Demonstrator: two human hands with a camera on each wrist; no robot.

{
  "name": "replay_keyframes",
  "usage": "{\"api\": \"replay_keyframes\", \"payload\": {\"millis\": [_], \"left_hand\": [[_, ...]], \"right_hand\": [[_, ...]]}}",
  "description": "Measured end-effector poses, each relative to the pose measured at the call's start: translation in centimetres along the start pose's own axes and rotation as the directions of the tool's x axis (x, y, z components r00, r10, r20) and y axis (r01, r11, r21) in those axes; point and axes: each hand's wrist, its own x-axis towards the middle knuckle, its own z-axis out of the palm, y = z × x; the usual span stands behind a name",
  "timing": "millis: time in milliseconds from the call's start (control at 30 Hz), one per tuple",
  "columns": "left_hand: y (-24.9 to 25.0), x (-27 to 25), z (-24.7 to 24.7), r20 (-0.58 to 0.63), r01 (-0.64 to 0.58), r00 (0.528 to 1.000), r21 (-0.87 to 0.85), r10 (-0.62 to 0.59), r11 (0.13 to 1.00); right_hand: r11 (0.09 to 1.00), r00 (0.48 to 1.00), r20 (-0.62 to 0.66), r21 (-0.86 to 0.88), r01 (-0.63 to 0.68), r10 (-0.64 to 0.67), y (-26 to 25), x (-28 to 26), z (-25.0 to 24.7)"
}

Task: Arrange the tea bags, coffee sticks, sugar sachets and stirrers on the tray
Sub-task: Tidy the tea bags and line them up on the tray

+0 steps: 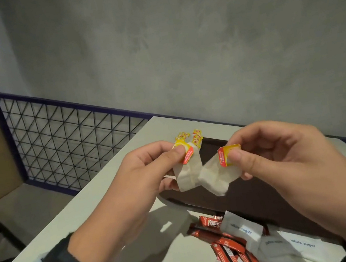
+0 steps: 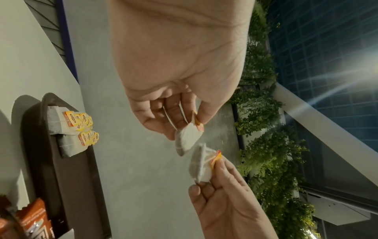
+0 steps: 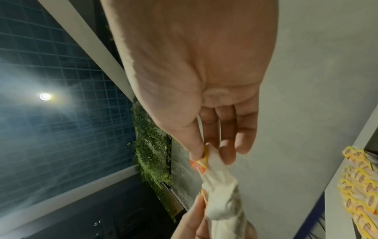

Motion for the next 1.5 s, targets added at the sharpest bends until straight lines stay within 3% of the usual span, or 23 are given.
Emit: {"api": "replay_keyframes", "payload": {"millis": [300, 567, 733, 1100, 1267, 1367, 1500], "left_hand": [[-0.3, -0.1, 0.3, 0.019, 0.053, 0.998, 0.032, -0.054, 0.998], [-0.7, -0.3, 0.4, 0.119, 0.005, 0.993, 0.118, -0.019, 0.993], [-0.9, -0.4, 0.2, 0.145, -0.04, 0.989, 0.16, 0.017, 0.986], [-0.5, -0.7, 0.4, 0.16, -0.018, 0.987, 0.098, 0.002, 0.995], [-0.8, -0.5, 0.1, 0.118, -0.021, 0.993, 0.103, 0.009, 0.994], [-0.7, -0.4, 0.1, 0.107, 0.0, 0.994, 0.075, -0.008, 0.997], [-0.6, -0.5, 0.3, 0.124, 0.021, 0.992, 0.045, -0.027, 0.999]], "right_hand": [[0.99, 0.99, 0.137, -0.137, 0.032, -0.013, -0.9, -0.8, 0.9], [0.98, 0.982, 0.187, -0.194, 0.046, -0.01, -0.6, -0.6, 1.0], [0.945, 0.988, 0.108, -0.297, 0.134, -0.106, 0.0, -0.4, 1.3], [0.943, 0.972, -0.073, -0.269, 0.196, -0.223, 0.6, -0.2, 1.9], [0.972, 0.982, -0.156, -0.227, 0.068, -0.106, 1.0, -0.4, 2.0], [0.997, 0.995, -0.079, -0.031, -0.069, 0.066, 0.6, -0.2, 1.8], [0.988, 0.99, -0.012, 0.068, -0.141, 0.142, 0.1, 0.0, 1.4]]}}
